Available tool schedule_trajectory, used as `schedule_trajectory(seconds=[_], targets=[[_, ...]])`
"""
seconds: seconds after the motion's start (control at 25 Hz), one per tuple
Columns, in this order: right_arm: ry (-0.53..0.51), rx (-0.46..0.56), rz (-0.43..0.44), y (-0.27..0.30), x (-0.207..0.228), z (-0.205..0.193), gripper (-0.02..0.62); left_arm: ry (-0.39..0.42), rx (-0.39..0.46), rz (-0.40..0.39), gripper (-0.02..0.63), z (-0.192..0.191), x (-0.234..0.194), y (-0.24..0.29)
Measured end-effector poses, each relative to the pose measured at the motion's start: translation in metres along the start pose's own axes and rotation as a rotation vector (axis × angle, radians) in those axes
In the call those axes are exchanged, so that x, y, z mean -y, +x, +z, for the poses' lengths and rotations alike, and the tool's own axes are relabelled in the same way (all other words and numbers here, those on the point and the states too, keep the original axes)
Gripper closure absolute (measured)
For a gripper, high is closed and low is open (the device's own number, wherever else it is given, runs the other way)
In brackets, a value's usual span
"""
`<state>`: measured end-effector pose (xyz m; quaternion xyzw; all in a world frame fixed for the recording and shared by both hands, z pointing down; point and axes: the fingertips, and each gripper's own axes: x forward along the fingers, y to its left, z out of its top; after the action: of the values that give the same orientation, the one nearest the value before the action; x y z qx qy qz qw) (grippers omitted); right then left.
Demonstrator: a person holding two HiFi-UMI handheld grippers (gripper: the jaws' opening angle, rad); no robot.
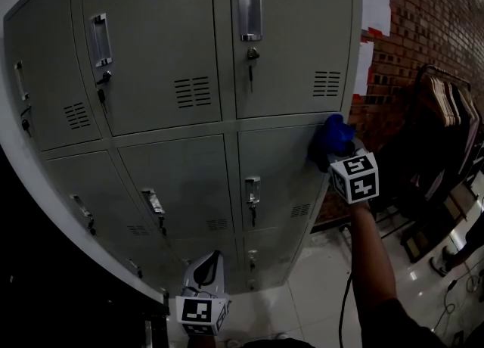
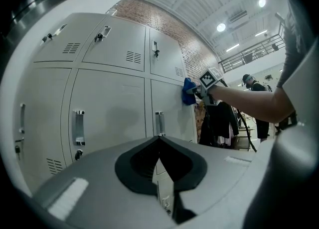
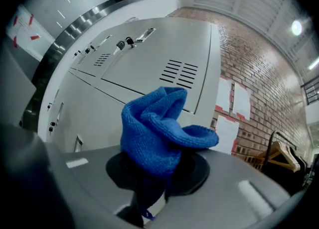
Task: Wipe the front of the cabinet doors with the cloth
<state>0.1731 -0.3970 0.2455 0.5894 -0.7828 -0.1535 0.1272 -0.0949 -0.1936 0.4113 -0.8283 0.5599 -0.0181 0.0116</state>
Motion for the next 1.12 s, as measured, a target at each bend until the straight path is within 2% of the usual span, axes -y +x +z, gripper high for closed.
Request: schedule_trajectory(seconds=[0.28,0.48,0.64,0.96,1.12], targets=[[0.017,-0.008,-0.068,-0.006,0.029,-0.013,0.512,0.008,-0.002,-0.006,0.595,-0.001,0.006,-0.002],[0.104,0.091,-0.005,-0.019,0.005,0.007,0.512,0.002,-0.004,0.003,0.595,-0.002,0.003,-0.004],[0.097,0.138,0.074,-0.020,-0.035,0.028,0.512,-0.001,-0.003,0.018,0.595,-0.003,-0.001,-0.007],[0.112,0.143,0.310,0.007,-0.173,0.047,0.512,0.012,0.022,0.002,0.595,0.001,0.007,-0.006],[0.086,0.120,0.359,0.016,-0.203,0.051,0.511,0.004,0.016,0.012,0.595,0.003,0.005,-0.010]])
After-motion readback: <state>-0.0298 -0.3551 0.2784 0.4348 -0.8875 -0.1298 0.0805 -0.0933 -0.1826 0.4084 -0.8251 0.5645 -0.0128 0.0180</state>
